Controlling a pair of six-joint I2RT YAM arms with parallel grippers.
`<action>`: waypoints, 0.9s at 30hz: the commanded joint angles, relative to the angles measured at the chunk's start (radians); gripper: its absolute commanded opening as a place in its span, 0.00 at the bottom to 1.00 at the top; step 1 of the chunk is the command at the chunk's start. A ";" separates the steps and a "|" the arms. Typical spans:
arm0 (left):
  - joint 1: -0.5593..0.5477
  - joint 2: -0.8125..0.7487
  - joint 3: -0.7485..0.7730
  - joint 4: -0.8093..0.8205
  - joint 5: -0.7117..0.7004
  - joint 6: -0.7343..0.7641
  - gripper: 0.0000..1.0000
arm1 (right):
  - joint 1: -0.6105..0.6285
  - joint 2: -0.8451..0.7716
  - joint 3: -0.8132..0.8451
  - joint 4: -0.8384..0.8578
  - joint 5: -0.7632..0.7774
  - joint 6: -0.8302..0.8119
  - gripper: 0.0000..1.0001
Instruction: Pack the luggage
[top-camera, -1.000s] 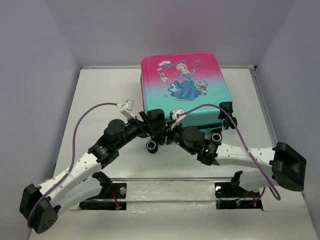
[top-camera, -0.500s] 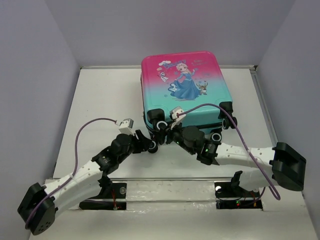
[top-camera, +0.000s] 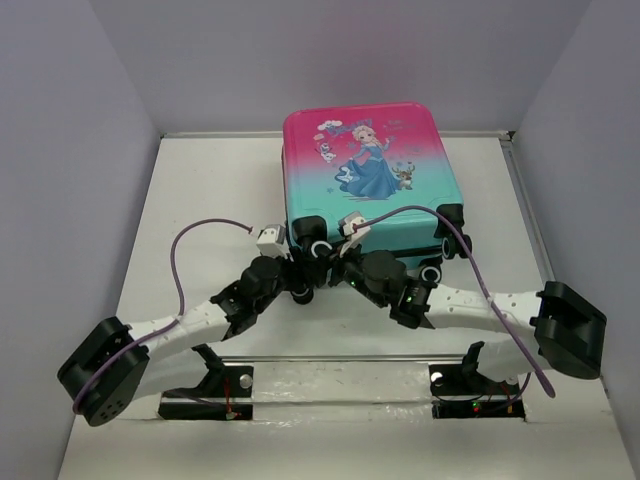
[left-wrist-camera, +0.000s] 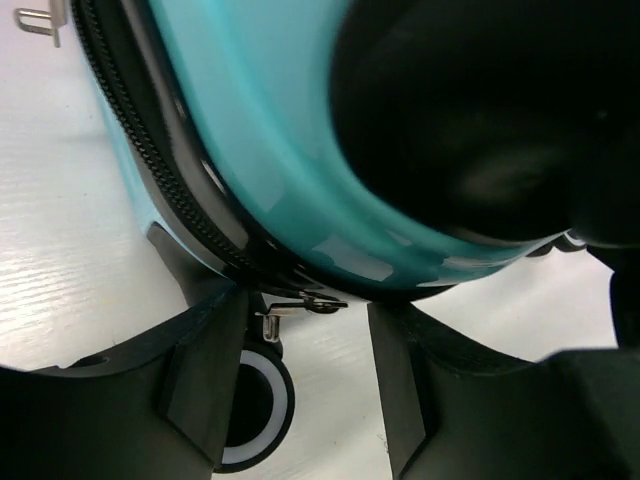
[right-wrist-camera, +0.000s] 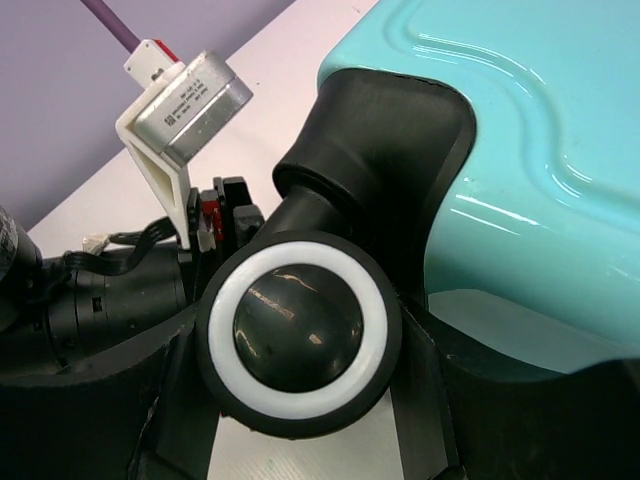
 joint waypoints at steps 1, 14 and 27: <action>-0.009 0.052 0.056 0.160 -0.124 0.039 0.57 | -0.012 0.016 0.057 0.140 -0.050 0.026 0.07; -0.017 0.029 0.103 0.113 -0.414 0.054 0.06 | -0.012 -0.047 -0.085 0.182 -0.058 0.092 0.07; 0.267 -0.235 -0.055 -0.016 -0.217 0.027 0.06 | -0.012 -0.327 -0.244 -0.071 0.028 0.107 0.07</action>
